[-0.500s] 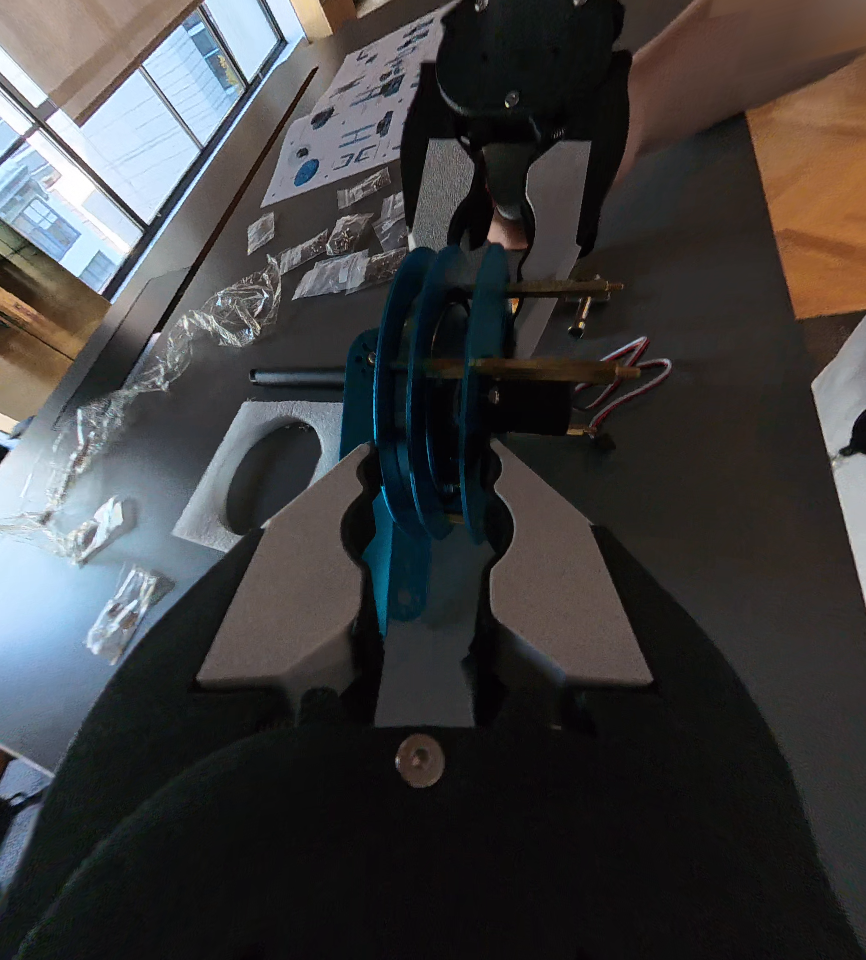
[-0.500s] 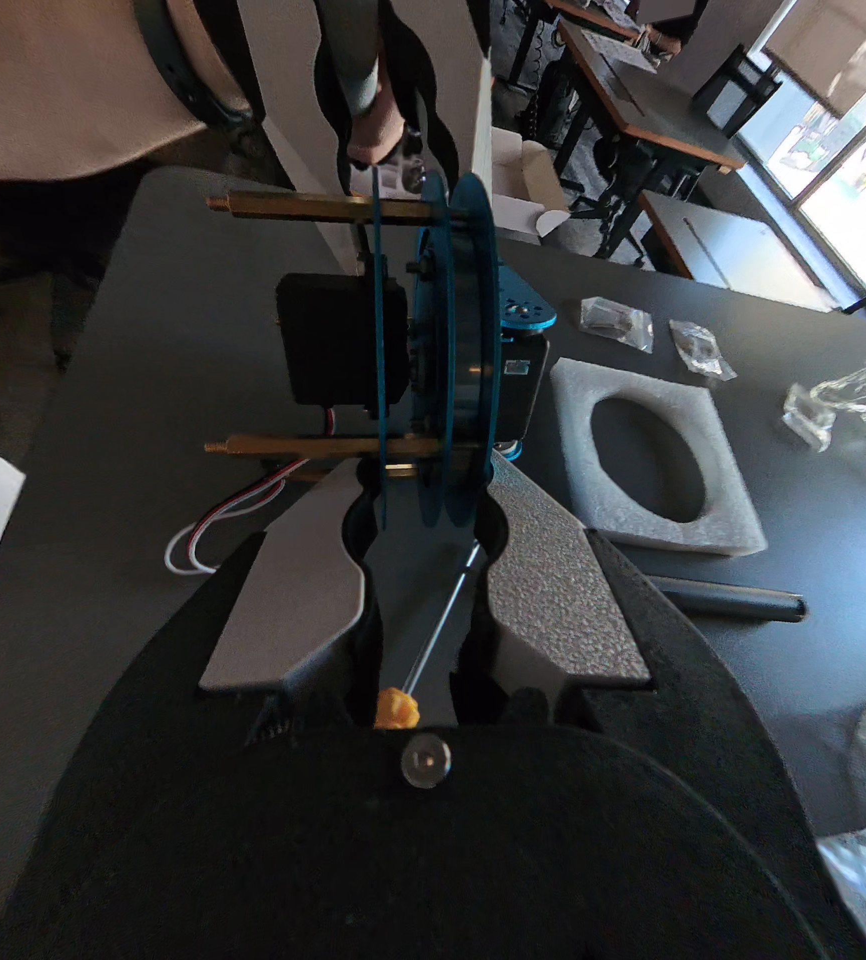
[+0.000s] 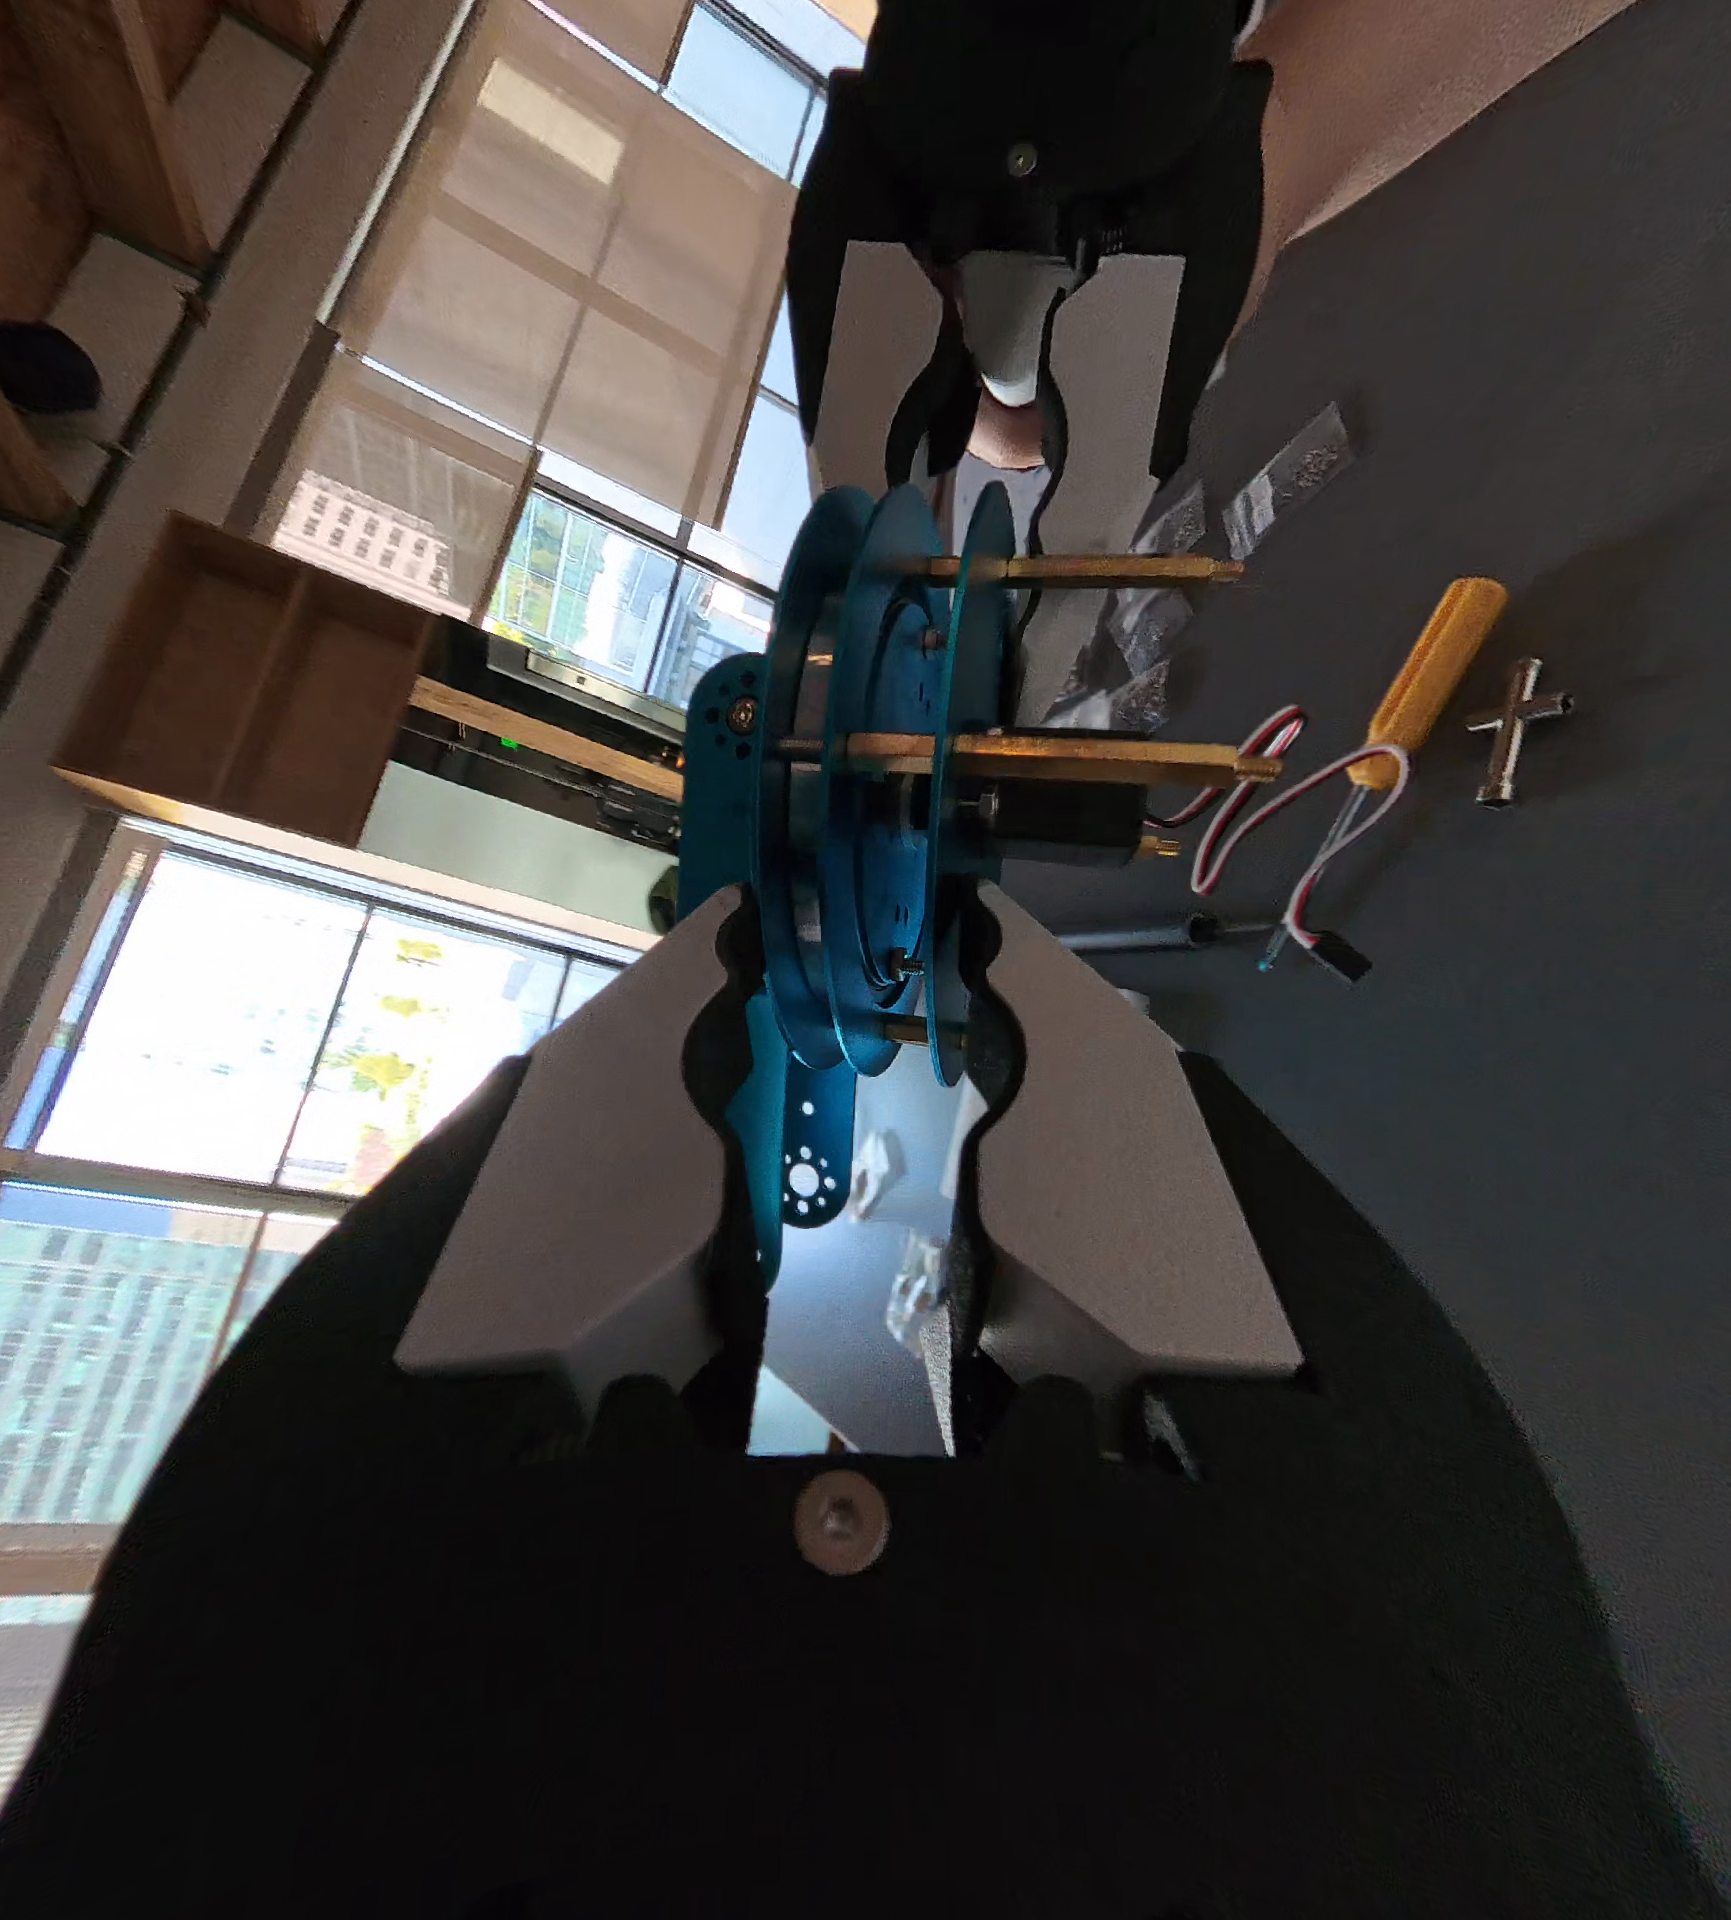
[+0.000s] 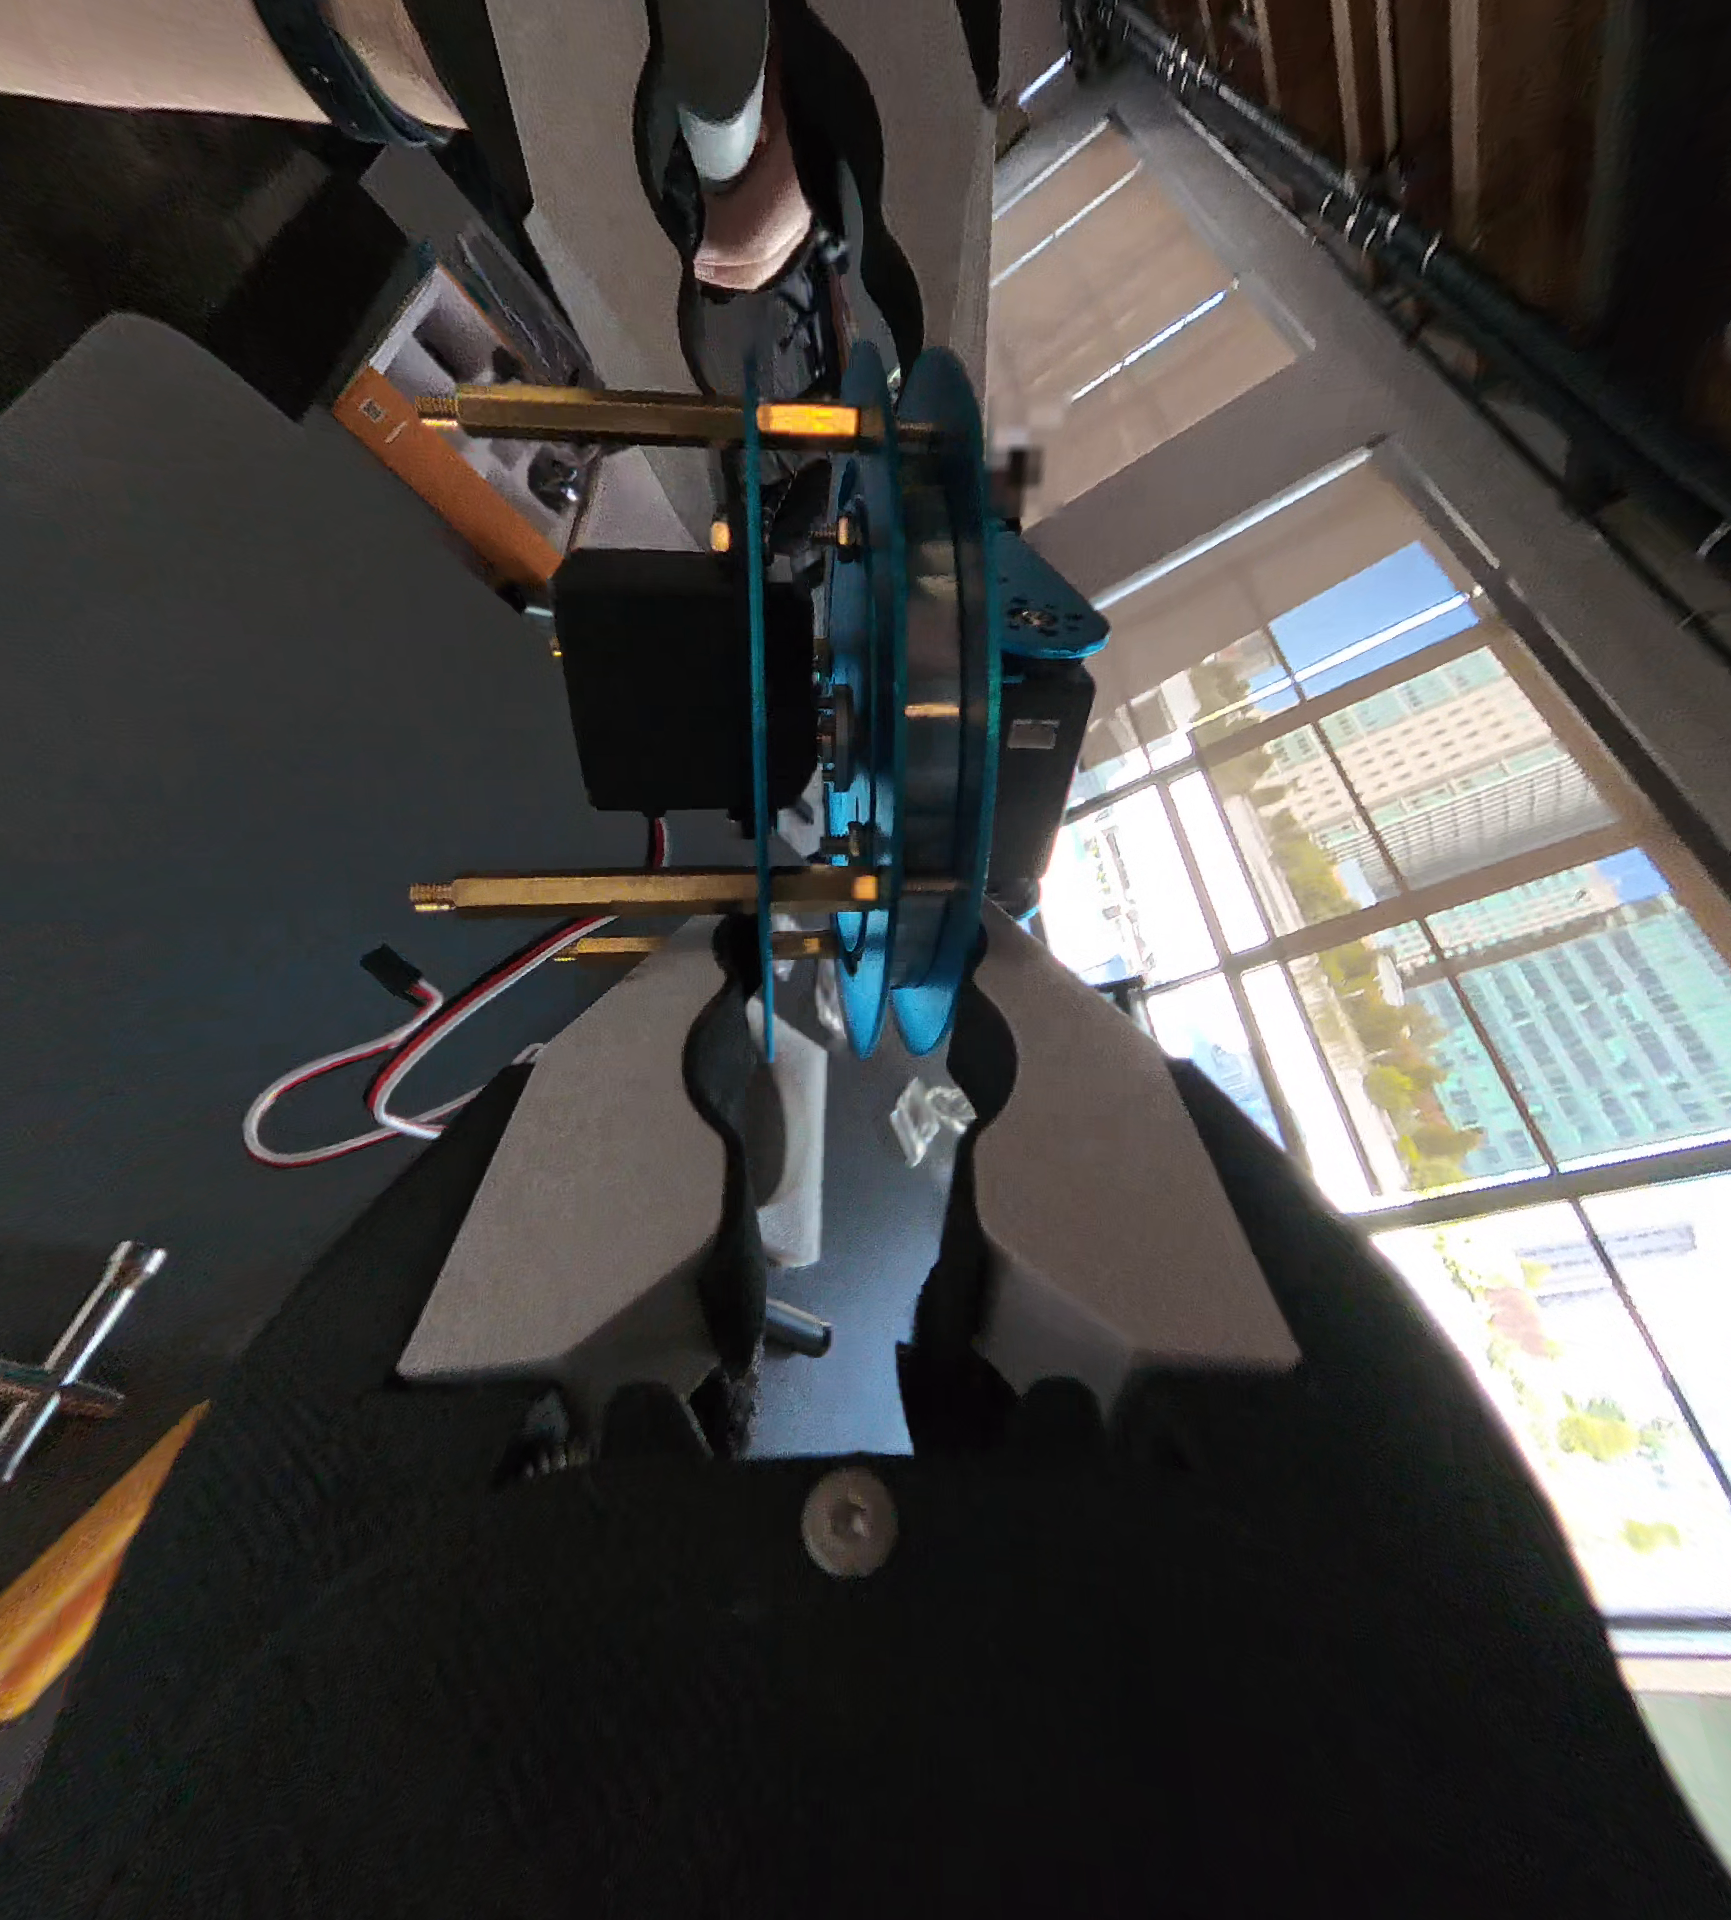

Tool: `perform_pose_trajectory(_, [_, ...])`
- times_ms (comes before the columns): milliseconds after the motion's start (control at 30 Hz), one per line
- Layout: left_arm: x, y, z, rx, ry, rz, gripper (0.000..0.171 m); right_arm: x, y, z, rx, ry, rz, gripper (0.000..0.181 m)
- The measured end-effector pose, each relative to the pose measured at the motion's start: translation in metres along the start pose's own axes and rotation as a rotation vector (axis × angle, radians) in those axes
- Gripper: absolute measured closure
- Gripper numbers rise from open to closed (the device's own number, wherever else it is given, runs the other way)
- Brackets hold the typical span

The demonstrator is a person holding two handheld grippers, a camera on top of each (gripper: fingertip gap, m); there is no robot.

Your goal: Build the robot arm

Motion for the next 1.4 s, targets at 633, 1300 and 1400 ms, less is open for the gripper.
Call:
perform_pose_trajectory(633, [0.027,-0.075,0.006,0.023,0.005,-0.247,0.137,-0.034,-0.035,0.043,-0.263,0.074,0.11,0.148])
perform_pose_trajectory(1300, [0.015,-0.066,-0.021,0.087,0.069,-0.245,0.138,-0.031,-0.002,0.036,-0.369,0.045,0.054,0.148])
perform_pose_trajectory(1400, [-0.007,-0.045,-0.014,0.105,0.028,-0.228,0.138,-0.011,0.003,0.023,-0.312,0.044,0.096,0.148])
Point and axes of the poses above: each gripper's, where its closed fingertips meet, z back along the fingers, y out of its underside, x = y × z across the jaws, the point moved 2 cm from there along z, back along the fingers, and after that the axes turned 3 degrees about -y, right-handed, at the moved point
